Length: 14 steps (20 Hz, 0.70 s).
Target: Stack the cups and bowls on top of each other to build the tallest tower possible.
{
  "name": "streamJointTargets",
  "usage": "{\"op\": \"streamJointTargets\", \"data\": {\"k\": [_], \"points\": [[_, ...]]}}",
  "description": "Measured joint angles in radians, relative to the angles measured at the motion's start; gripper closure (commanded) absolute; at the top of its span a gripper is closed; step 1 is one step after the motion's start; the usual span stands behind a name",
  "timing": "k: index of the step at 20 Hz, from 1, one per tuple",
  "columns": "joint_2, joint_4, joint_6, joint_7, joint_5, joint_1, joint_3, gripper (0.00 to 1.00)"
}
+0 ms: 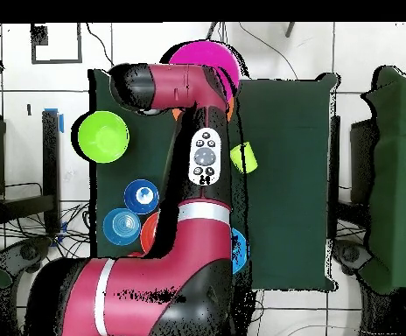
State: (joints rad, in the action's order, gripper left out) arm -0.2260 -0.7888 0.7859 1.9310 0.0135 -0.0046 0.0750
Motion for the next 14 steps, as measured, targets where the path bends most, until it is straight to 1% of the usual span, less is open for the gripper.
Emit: {"op": "streamJointTargets", "data": {"k": [6,14], "points": [[-0.038,-0.041,0.000,0.000,0.000,-0.001,0.000,0.00],[-0.077,-0.063,0.000,0.000,0.000,-0.004,-0.001,0.00]]}}
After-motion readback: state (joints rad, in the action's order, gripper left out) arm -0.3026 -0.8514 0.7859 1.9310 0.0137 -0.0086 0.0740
